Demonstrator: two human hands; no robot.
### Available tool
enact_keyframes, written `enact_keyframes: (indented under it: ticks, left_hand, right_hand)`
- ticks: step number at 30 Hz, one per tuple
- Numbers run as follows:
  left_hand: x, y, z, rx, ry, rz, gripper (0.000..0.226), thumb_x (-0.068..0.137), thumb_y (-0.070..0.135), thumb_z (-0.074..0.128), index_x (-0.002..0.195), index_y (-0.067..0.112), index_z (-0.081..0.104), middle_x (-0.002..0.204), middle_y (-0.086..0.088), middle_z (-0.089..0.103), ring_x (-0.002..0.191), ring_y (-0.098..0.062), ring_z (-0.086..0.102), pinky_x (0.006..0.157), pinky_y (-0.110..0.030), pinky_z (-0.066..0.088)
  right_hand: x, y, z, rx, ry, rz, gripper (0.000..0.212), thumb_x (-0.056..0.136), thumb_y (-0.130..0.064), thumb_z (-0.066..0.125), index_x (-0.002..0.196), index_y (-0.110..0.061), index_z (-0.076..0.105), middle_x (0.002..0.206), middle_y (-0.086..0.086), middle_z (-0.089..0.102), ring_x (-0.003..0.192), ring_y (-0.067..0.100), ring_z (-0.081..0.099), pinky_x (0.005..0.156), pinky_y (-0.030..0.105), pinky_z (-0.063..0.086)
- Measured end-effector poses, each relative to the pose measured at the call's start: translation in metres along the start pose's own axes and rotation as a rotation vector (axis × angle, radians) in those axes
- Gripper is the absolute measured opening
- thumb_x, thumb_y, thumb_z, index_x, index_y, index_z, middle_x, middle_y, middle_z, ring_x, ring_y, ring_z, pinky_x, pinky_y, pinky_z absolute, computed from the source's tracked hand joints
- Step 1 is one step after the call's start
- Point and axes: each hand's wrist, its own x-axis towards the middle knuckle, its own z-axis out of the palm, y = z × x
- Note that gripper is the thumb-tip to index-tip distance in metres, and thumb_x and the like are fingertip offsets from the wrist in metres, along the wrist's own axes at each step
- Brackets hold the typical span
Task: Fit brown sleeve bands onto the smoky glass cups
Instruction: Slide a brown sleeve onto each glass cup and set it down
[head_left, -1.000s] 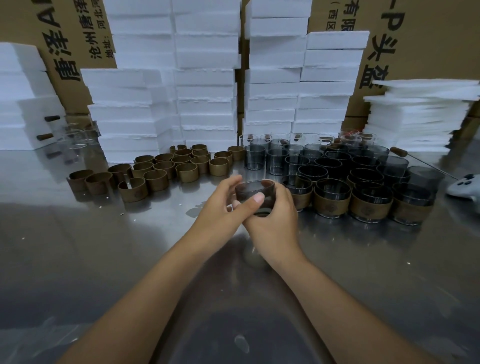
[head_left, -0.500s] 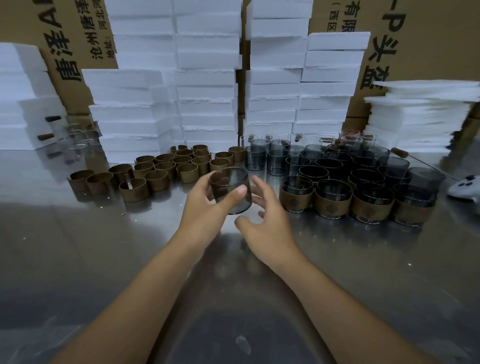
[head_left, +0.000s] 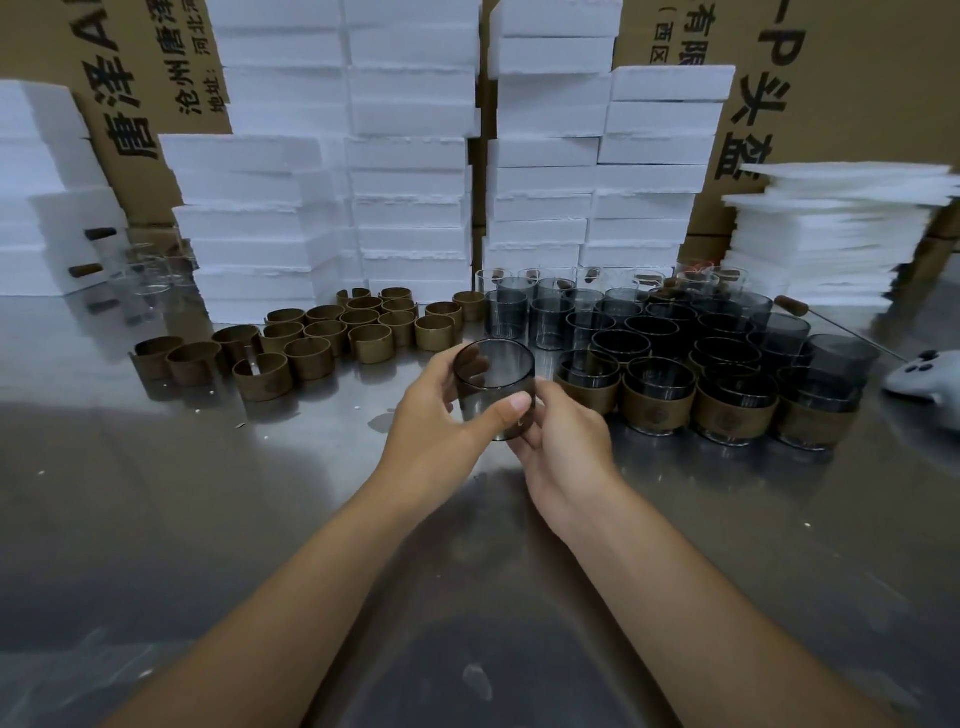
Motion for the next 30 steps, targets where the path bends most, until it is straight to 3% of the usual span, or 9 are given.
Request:
enact_keyframes:
  ticks: [4, 8, 11, 15, 17, 20, 25, 28, 30]
  left_hand:
    - [-0.001, 0.001, 0.001, -0.079, -0.022, -0.021, 0.041, 0.077, 0.018, 0.076, 0.112, 0.028, 0.055, 0.113, 0.008, 0.064, 0.111, -0.006, 0.06, 0.102, -0.03, 0.046]
    - [-0.001, 0.004, 0.001, -0.138, -0.027, -0.008, 0.038, 0.079, 0.013, 0.073, 0.108, 0.03, 0.054, 0.11, 0.011, 0.064, 0.105, 0.0, 0.061, 0.088, -0.011, 0.048]
    - [-0.002, 0.007, 0.0, -0.173, -0.03, 0.006, 0.039, 0.08, 0.01, 0.071, 0.108, 0.03, 0.054, 0.107, 0.015, 0.064, 0.097, 0.009, 0.061, 0.078, -0.005, 0.045]
    - [-0.002, 0.009, -0.002, -0.192, -0.039, 0.028, 0.041, 0.082, 0.006, 0.07, 0.114, 0.025, 0.053, 0.107, 0.015, 0.064, 0.099, 0.01, 0.061, 0.08, -0.005, 0.045]
    - [-0.001, 0.01, -0.004, -0.157, -0.041, 0.042, 0.045, 0.081, 0.006, 0.071, 0.12, 0.02, 0.053, 0.114, 0.011, 0.063, 0.108, 0.005, 0.058, 0.085, -0.006, 0.044]
    - [0.001, 0.01, -0.009, -0.102, -0.047, 0.067, 0.049, 0.08, 0.007, 0.072, 0.123, 0.017, 0.053, 0.117, 0.007, 0.062, 0.112, 0.003, 0.056, 0.085, -0.004, 0.041]
    - [0.003, 0.007, -0.014, -0.042, -0.061, 0.102, 0.054, 0.077, 0.006, 0.075, 0.126, 0.015, 0.054, 0.118, 0.007, 0.063, 0.115, 0.002, 0.055, 0.091, -0.006, 0.04]
    - [0.003, 0.005, -0.015, -0.018, -0.074, 0.113, 0.059, 0.076, 0.003, 0.076, 0.129, 0.013, 0.052, 0.122, 0.004, 0.062, 0.119, -0.002, 0.054, 0.097, -0.01, 0.039]
    - [0.002, 0.004, -0.014, 0.0, -0.084, 0.118, 0.061, 0.075, 0.003, 0.076, 0.13, 0.012, 0.051, 0.123, 0.004, 0.061, 0.119, -0.003, 0.054, 0.097, -0.01, 0.039]
  right_hand:
    - [-0.002, -0.002, 0.002, 0.095, -0.046, 0.12, 0.024, 0.098, -0.017, 0.046, 0.108, -0.003, 0.062, 0.093, 0.013, 0.064, 0.083, 0.021, 0.059, 0.068, 0.028, 0.049]
    - [-0.003, 0.002, 0.005, 0.12, -0.183, 0.212, 0.046, 0.101, -0.037, 0.038, 0.129, -0.006, 0.056, 0.121, 0.013, 0.065, 0.113, 0.023, 0.059, 0.102, 0.042, 0.042]
    - [-0.002, 0.006, 0.003, 0.134, -0.29, 0.281, 0.057, 0.098, -0.053, 0.032, 0.125, -0.012, 0.061, 0.12, 0.009, 0.068, 0.117, 0.021, 0.061, 0.101, 0.042, 0.045]
    - [-0.005, 0.006, 0.002, 0.101, -0.373, 0.37, 0.072, 0.091, -0.069, 0.026, 0.108, -0.012, 0.066, 0.106, 0.011, 0.073, 0.101, 0.018, 0.069, 0.081, 0.037, 0.054]
    - [-0.004, 0.007, 0.002, 0.061, -0.382, 0.391, 0.076, 0.09, -0.072, 0.024, 0.109, -0.01, 0.065, 0.109, 0.015, 0.072, 0.107, 0.022, 0.066, 0.088, 0.039, 0.052]
    - [-0.003, 0.006, 0.0, -0.004, -0.387, 0.4, 0.079, 0.089, -0.072, 0.024, 0.117, -0.008, 0.061, 0.113, 0.016, 0.07, 0.115, 0.025, 0.062, 0.098, 0.042, 0.046]
    - [-0.004, 0.004, -0.002, -0.026, -0.33, 0.411, 0.076, 0.091, -0.068, 0.031, 0.114, 0.0, 0.059, 0.099, 0.016, 0.073, 0.093, 0.023, 0.069, 0.078, 0.039, 0.054]
    - [-0.003, 0.004, -0.003, -0.019, -0.256, 0.396, 0.064, 0.093, -0.06, 0.038, 0.102, -0.002, 0.062, 0.086, 0.013, 0.072, 0.085, 0.022, 0.067, 0.073, 0.035, 0.053]
    - [-0.002, 0.003, -0.004, 0.001, -0.198, 0.367, 0.051, 0.095, -0.051, 0.043, 0.106, -0.004, 0.06, 0.086, 0.011, 0.07, 0.083, 0.021, 0.065, 0.072, 0.033, 0.051]
